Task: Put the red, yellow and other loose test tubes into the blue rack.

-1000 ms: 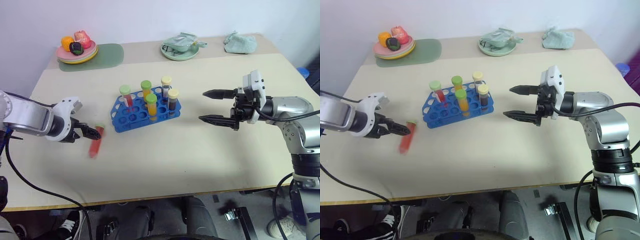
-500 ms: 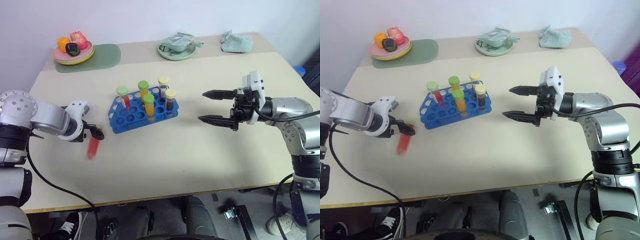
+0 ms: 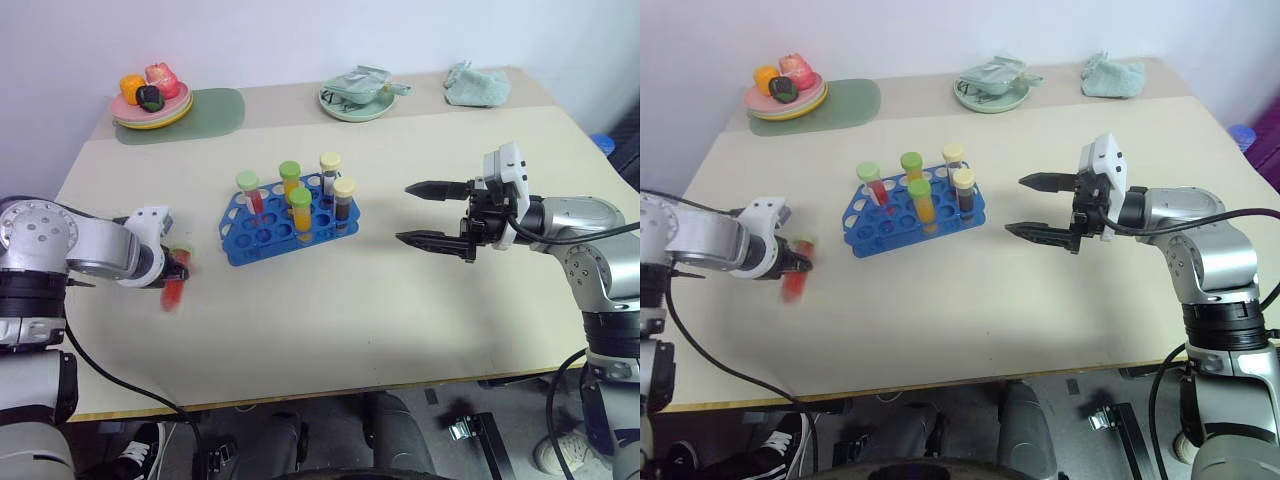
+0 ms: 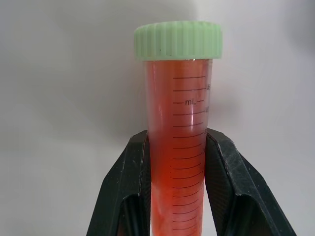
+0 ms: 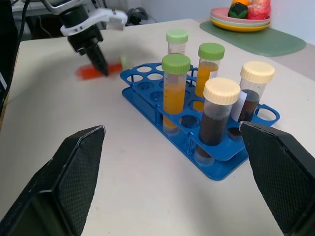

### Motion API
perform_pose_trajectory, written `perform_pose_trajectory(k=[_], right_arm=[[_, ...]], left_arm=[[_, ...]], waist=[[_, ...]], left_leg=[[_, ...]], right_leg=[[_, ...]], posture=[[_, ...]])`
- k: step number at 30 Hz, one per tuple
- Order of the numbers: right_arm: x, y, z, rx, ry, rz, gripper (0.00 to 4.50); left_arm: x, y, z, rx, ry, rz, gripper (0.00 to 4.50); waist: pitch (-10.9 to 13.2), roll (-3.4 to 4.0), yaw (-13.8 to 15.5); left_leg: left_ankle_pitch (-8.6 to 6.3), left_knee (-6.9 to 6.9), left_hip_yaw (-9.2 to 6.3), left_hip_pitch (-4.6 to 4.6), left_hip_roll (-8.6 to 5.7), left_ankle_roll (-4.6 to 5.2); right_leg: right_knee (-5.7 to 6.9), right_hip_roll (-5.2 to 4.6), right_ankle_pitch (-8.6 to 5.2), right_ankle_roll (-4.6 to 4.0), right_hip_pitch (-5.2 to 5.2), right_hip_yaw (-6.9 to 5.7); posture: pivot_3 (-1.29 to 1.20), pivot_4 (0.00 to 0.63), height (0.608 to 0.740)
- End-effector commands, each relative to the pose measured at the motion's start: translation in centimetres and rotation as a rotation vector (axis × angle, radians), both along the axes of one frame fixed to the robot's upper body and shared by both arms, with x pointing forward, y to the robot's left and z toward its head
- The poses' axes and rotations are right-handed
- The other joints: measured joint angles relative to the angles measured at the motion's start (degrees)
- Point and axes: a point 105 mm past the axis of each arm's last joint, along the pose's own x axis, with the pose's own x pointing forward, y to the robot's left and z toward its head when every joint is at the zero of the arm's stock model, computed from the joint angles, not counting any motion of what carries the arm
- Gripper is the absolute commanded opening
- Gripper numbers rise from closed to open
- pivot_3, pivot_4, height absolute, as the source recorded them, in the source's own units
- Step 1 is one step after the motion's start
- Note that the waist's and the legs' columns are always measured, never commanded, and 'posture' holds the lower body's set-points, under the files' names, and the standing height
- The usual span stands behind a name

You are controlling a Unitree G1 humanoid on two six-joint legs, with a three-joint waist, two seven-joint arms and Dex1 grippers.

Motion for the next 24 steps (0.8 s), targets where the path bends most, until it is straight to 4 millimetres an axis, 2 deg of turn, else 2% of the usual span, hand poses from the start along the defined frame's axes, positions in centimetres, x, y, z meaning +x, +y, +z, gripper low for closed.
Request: perform_pose_trajectory(k=[1,3,6,10,12,14,16,24], right_arm=[[-0.1,-0.6,1.4,0.001,-0.07,-0.014,4.5],[-0.1,-0.7,1.4,0.001,-0.071,-0.013,4.5],[-0.3,-0.5,1.3,0.004,-0.07,-0.005,4.5],[-0.1,-0.5,1.4,0.01,-0.069,-0.006,4.5],[0.0,-0.5,1.5,0.011,-0.069,-0.004,4.5],[0.1,-0.5,1.5,0.01,-0.07,-0.004,4.5],[0.2,-0.5,1.6,0.01,-0.073,-0.005,4.5],[0.3,-0.8,2.0,0.005,-0.081,-0.018,4.5]], left_arm=[[1.5,0.0,5.8,0.033,-0.36,0.028,1.13],[1.5,-0.6,7.5,0.147,-0.521,-0.065,1.13],[1.1,0.0,8.4,0.313,-0.701,-0.125,1.13],[-0.1,-0.6,9.3,0.241,-0.969,-0.243,1.13],[-0.7,-2.1,9.9,0.143,-1.085,-0.341,1.13],[-1.4,-4.3,9.9,0.096,-1.161,-0.493,1.13],[-1.8,-5.8,9.5,0.05,-1.206,-0.58,1.13],[-0.4,-8.6,6.7,-0.07,-1.264,-0.663,1.13]], waist=[[0.0,0.0,0.0],[0.0,0.0,-0.1],[0.0,0.07,-0.4],[0.0,0.09,0.0],[0.0,0.04,0.5],[0.0,0.01,1.3],[0.0,0.01,1.6],[0.0,0.0,1.4]], left_leg=[[0.0,0.0,-0.01,-0.01,0.03,0.0],[0.0,0.0,0.03,-0.01,0.04,0.0],[0.0,-0.1,0.47,0.01,0.04,0.0],[-0.01,-0.13,0.6,0.04,0.18,0.01],[-0.01,-0.04,0.59,-0.03,0.2,0.02],[-0.03,0.03,0.63,-0.04,0.19,0.06],[-0.05,0.04,0.67,-0.05,0.19,0.09],[-0.05,0.04,0.7,0.0,0.23,0.12]], right_leg=[[0.0,-0.01,0.0,0.0,0.0,0.0],[-0.01,-0.02,0.0,0.0,0.0,0.0],[-0.01,0.01,0.0,-0.01,-0.06,0.01],[-0.1,0.01,0.0,-0.01,-0.06,0.03],[-0.14,0.0,0.04,-0.07,-0.04,0.0],[-0.17,-0.02,0.07,-0.1,-0.02,0.0],[-0.2,-0.04,0.1,-0.13,0.01,0.0],[-0.19,-0.02,0.1,-0.12,0.05,0.0]], posture=[[0.0,0.15,0.74],[0.0,0.15,0.74],[0.0,0.15,0.74],[0.0,0.15,0.74],[0.0,0.15,0.74],[0.0,0.15,0.74],[0.0,0.15,0.74],[0.0,0.15,0.74]])
